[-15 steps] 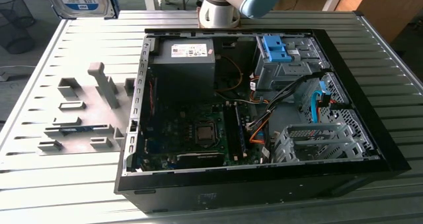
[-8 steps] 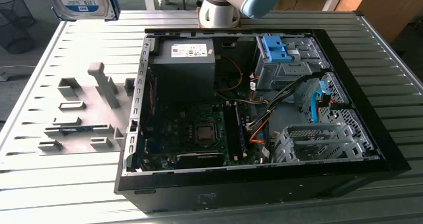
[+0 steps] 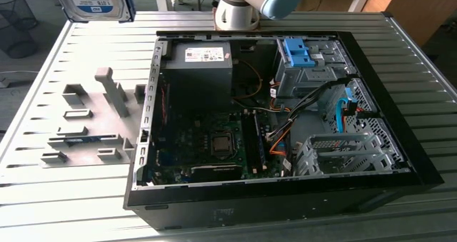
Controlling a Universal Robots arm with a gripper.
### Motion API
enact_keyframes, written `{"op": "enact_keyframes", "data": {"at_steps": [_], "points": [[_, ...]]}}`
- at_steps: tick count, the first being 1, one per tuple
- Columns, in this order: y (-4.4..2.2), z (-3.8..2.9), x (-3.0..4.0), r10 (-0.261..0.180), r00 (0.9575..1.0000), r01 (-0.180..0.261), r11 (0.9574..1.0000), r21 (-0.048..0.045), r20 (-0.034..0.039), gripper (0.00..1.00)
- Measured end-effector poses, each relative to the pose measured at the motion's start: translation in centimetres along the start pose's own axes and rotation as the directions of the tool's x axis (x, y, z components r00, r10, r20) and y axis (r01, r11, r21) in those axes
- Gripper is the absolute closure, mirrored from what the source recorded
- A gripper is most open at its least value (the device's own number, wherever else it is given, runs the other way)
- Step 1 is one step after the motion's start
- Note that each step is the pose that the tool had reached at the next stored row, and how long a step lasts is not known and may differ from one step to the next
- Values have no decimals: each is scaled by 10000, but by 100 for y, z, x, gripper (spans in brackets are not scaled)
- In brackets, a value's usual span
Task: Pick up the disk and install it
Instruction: 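Pick up the disk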
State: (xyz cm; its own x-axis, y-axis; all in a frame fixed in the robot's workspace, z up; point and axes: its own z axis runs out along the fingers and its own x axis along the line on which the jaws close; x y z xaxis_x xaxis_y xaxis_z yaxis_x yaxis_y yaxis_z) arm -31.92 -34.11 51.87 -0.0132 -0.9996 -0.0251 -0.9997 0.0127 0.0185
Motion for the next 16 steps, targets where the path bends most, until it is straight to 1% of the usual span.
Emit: {"op": "enact_keyframes", "data": {"at_steps": [4, 16], "points": [[-55, -1, -1, 0, 10000, 0, 10000, 0, 0, 64], [-193, -4, -3, 0, 10000, 0, 10000, 0, 0, 64]]}}
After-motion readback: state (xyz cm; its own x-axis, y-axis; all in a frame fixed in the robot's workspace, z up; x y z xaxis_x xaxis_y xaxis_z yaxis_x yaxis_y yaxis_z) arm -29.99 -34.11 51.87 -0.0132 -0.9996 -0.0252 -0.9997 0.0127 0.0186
